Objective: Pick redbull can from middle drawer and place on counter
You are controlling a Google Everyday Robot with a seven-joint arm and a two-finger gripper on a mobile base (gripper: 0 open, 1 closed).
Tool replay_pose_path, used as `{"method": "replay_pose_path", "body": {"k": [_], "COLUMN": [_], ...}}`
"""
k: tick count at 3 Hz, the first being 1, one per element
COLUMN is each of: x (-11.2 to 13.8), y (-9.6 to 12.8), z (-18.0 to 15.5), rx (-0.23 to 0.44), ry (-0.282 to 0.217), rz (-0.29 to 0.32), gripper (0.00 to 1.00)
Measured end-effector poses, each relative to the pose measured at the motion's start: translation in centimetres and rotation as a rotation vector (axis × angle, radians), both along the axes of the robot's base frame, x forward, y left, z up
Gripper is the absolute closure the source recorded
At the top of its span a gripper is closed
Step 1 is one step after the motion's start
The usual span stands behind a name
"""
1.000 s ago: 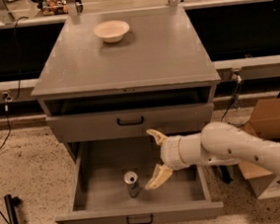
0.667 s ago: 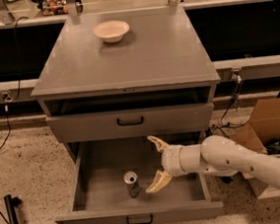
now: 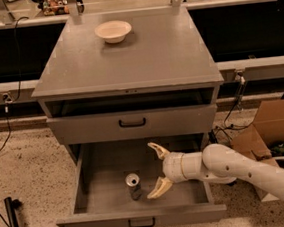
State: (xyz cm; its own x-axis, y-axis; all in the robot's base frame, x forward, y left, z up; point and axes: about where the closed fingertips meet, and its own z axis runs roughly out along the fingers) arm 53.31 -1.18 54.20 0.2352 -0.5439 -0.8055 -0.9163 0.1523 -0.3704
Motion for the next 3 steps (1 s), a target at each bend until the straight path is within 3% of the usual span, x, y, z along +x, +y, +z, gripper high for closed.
{"method": "replay_pose_path", "body": {"k": [1, 2, 3], "x": [-0.1, 0.4, 0.9], "y": [1.5, 3.0, 4.9], "z": [-1.0, -2.0, -4.5], "rx": [0.032, 0.131, 0.199], "ry": [-0.006, -0.008, 0.039], "rz": [0.064, 0.099, 0.111], "gripper": [0.00, 0.00, 0.00]}}
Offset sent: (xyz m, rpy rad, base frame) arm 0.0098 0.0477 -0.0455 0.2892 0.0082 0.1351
